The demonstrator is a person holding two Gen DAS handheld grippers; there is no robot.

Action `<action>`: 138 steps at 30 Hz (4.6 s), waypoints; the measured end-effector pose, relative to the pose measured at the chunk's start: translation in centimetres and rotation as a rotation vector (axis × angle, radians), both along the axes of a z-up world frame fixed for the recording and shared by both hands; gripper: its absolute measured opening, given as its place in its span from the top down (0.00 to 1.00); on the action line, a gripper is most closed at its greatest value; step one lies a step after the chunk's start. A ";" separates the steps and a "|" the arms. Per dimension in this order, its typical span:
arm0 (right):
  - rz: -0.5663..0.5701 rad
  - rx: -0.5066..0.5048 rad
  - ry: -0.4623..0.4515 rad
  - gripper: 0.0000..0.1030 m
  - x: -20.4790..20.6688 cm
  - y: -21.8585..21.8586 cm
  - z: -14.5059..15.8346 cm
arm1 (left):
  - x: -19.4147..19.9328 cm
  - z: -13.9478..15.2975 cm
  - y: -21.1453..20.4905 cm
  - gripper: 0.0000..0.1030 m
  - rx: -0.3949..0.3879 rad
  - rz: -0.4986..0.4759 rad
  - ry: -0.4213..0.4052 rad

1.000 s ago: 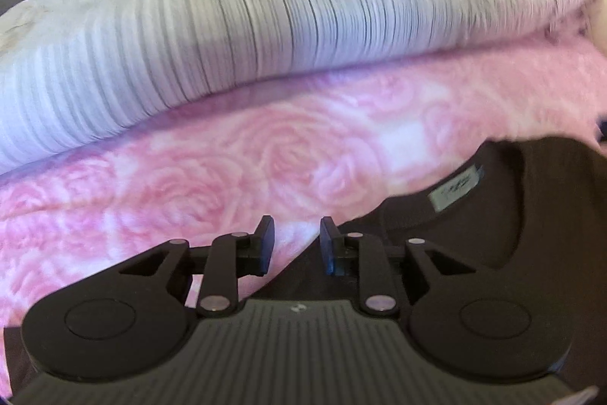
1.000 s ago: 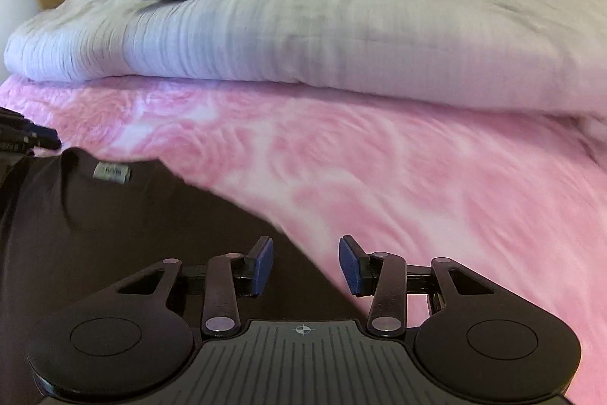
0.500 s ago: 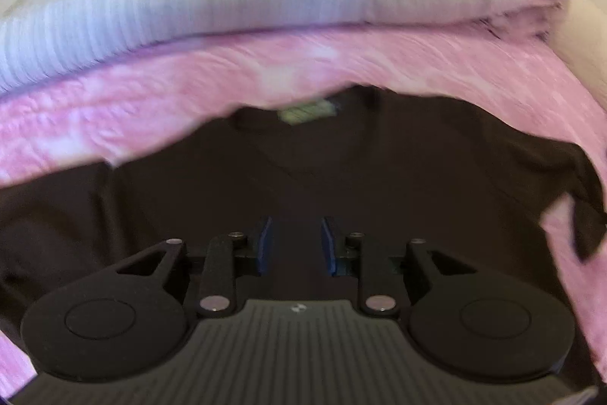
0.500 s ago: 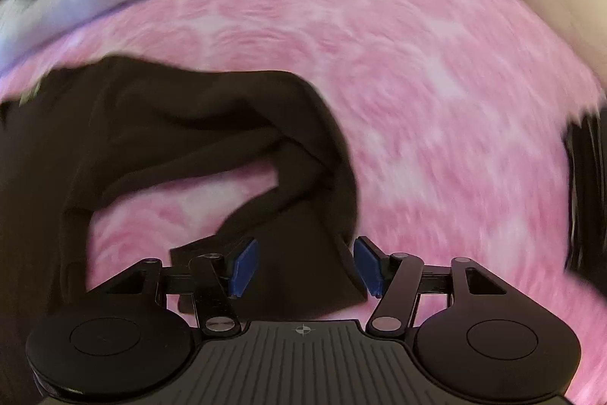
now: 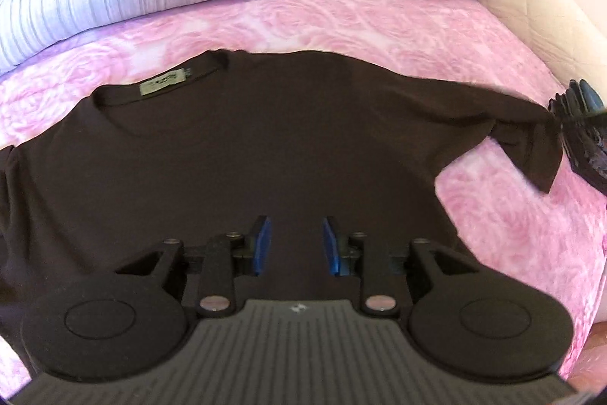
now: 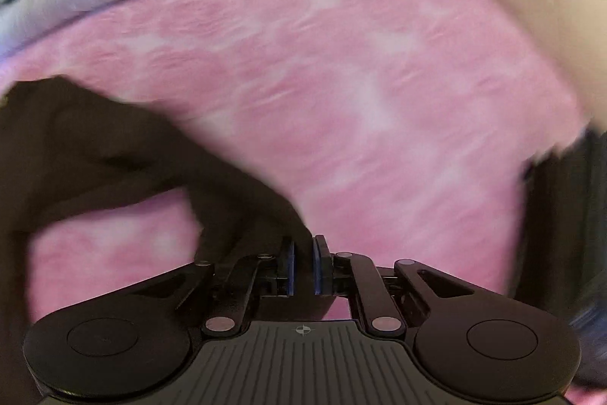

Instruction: Fold clothes

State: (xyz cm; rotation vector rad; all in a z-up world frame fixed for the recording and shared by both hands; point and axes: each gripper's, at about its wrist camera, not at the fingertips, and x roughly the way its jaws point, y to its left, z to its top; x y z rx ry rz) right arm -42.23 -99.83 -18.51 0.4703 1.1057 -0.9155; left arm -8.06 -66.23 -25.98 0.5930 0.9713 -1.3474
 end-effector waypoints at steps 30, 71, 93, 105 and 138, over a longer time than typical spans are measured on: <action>-0.018 -0.210 -0.062 0.94 -3.7 -1.4 -0.5 | -6.1 -2.2 -4.1 0.72 0.069 -0.072 0.046; 0.269 -0.104 -0.241 0.51 23.5 28.7 1.2 | 21.6 -4.7 9.9 0.48 0.136 -0.304 -0.724; 0.288 -0.030 -0.160 0.51 34.1 41.8 0.2 | 38.9 6.5 34.3 1.00 -0.182 0.787 -0.478; 0.379 0.006 -0.141 0.51 35.4 45.1 0.1 | 39.1 4.6 43.6 1.00 -0.133 0.952 -0.381; 0.330 0.219 -0.046 0.51 32.4 49.4 -5.0 | 43.0 0.5 46.9 0.76 0.024 0.824 -0.292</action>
